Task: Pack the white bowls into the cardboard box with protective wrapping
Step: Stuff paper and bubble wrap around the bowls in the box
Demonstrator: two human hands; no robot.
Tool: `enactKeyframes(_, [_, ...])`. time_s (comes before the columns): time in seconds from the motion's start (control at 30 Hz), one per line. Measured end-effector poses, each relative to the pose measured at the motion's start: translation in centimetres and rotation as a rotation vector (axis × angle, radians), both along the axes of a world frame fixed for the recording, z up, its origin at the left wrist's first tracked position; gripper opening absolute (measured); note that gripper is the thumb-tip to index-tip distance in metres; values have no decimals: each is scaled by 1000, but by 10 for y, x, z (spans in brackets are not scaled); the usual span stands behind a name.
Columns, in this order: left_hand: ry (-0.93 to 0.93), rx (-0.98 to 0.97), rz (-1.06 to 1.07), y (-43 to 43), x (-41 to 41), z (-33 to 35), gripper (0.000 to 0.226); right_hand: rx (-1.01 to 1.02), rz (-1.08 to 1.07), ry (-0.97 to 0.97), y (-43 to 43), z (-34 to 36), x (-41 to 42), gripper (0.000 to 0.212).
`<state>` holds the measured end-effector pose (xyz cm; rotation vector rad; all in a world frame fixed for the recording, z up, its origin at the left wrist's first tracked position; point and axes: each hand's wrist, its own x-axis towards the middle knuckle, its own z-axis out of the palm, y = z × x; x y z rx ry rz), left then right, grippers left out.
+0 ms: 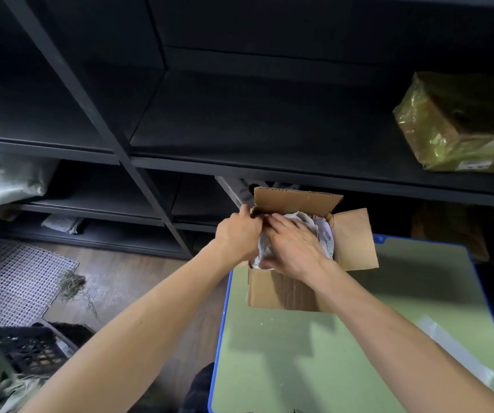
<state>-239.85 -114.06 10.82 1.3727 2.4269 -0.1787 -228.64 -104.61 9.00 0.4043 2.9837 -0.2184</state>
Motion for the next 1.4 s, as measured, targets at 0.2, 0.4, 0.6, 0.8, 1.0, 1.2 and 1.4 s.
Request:
enactKeyframes(0.2, [-85,54,21,-12,0,-9,74,-3,-16,-15,-2,4,1,88])
enactKeyframes(0.4, [-132,90,41,-23,1,-13,88,-62,-32,-56,2,5,9,85])
enactKeyframes(0.6, [-81,72,35,-20,6,-10,85,22,-13,-33,-3,1,4,76])
enactKeyframes(0.8, [-58,77,18,-20,10,-6,75,18,-6,15,-1,6,17,73])
enactKeyframes(1.0, [-104,235,-14,-37,16,-1,65,-33,-67,109,2,13,51,60])
enactKeyframes(1.2, [-134,390,-2,-49,29,2,30,-89,-125,244,-5,17,80,34])
enactKeyframes(1.4, [-167,438,-59,-55,38,0,12,-162,-97,304,-11,13,92,21])
